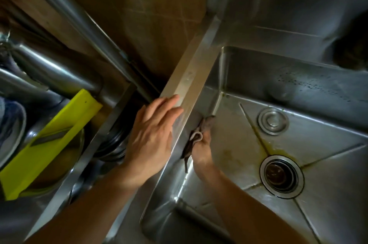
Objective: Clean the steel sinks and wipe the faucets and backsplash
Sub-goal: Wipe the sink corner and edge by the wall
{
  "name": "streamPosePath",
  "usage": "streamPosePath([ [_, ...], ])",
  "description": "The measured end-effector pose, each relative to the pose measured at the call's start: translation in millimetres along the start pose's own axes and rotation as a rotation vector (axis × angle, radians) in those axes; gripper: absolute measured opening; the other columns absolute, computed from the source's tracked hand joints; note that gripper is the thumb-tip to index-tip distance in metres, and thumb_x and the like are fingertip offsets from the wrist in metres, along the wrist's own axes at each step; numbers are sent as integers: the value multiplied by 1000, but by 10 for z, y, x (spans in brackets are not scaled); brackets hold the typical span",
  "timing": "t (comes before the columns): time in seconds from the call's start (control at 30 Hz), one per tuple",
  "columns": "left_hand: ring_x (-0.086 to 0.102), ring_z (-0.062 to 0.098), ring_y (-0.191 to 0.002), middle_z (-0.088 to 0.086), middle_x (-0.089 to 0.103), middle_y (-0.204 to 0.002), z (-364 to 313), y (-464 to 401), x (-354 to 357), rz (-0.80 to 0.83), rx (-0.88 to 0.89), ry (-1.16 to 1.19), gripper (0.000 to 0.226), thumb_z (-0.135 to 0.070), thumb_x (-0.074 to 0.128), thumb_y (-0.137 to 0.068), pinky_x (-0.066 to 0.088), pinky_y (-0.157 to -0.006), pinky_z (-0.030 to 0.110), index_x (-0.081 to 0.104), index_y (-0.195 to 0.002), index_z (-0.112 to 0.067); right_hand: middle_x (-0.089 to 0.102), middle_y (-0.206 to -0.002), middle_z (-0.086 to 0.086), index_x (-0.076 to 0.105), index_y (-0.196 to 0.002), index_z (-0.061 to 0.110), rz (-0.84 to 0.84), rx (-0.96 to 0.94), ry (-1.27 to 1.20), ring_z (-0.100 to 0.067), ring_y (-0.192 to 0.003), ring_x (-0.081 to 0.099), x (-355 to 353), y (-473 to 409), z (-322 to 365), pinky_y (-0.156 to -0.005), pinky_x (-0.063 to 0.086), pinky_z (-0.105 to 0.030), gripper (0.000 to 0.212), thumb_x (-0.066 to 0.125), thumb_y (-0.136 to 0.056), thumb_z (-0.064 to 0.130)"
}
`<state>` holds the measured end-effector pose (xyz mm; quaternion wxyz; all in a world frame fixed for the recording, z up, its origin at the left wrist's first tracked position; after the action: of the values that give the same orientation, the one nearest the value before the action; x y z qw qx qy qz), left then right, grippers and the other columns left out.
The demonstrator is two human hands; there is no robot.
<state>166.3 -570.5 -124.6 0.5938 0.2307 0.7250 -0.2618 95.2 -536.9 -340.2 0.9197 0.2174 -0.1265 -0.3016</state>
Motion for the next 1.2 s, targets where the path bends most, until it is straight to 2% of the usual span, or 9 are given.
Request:
streamPosePath([
  [0.2, 40, 24, -130, 3, 47, -142, 0, 21, -7, -38, 24, 26, 43, -8, 41, -81, 41, -97, 51, 59, -121, -10, 32, -151, -13, 29, -147, 15, 22, 257, -8, -28, -133, 40, 43, -29, -324, -113, 32, -44, 56, 37, -93, 25],
  [0.4, 42, 26, -129, 7, 50, -139, 6, 4, -48, -49, 18, 123, 43, -8, 36, -83, 40, -102, 47, 62, -118, -4, 56, -98, -22, 46, -120, 12, 228, 58, 159, -34, -81, 53, 89, 815, 473, -66, 52, -39, 35, 19, -100, 5],
  [0.53, 41, 21, -131, 5, 47, -141, 27, 149, -202, -100, -60, 265, 45, -9, 32, -85, 36, -107, 40, 59, -121, -7, 56, -109, -28, 44, -118, 13, 372, -66, 200, -37, -86, 60, 149, 1256, 782, -71, 57, -47, 42, 36, -77, 13],
  [0.63, 40, 20, -132, 1, 46, -143, 7, 460, -178, -63, -65, 142, 44, -6, 37, -83, 38, -101, 53, 57, -122, -13, 38, -144, -17, 28, -142, 14, 348, 14, 257, -33, -127, 44, 170, 1188, 492, -108, 37, -47, 57, 42, -87, 13],
  [0.77, 38, 25, -135, 7, 45, -144, 23, 588, -68, -17, -24, 93, 44, -1, 45, -84, 39, -103, 49, 58, -126, -6, 37, -141, -23, 5, -147, 20, 310, 292, 308, -25, -88, 52, 150, 956, -37, -65, 45, -27, 75, 42, -83, 29],
  [0.93, 38, 27, -134, 9, 45, -143, 16, 586, -71, -12, -11, 119, 44, -3, 41, -84, 37, -106, 46, 58, -125, -4, 24, -147, -9, 3, -152, 16, 295, 421, 409, -36, -105, 55, 19, 808, -309, -75, 54, -39, 71, 31, -92, -9],
  [1.0, 38, 27, -134, 8, 45, -144, 33, 602, -79, -26, -20, 115, 43, 1, 44, -84, 38, -105, 46, 58, -124, -5, 36, -134, -18, 3, -152, 23, 284, 456, 358, -23, -64, 54, 57, 847, -251, -44, 46, -30, 72, 27, -92, -9],
  [1.07, 38, 26, -134, 7, 46, -143, 46, 601, -83, -35, -38, 136, 43, 5, 48, -82, 39, -105, 46, 59, -123, -6, 45, -109, -21, 6, -150, 26, 322, 475, 313, -20, -48, 46, 108, 919, -198, -40, 36, -31, 71, 23, -91, -10],
  [1.2, 38, 24, -133, 7, 48, -141, 49, 566, -110, -40, -36, 216, 47, 14, 51, -76, 38, -106, 45, 61, -117, -5, 50, -86, -21, 29, -135, 19, 452, 460, 202, -33, -68, 55, 160, 1261, 100, -57, 46, -46, 55, 38, -84, -1],
])
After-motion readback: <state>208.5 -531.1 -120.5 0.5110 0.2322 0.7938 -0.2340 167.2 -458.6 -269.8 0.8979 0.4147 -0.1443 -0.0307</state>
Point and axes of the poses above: each hand's wrist, its own y-axis away from the middle knuckle, its own x-axis out of the palm, z = x × y, the point moved 9 cm from there along -y, towards the middle knuckle
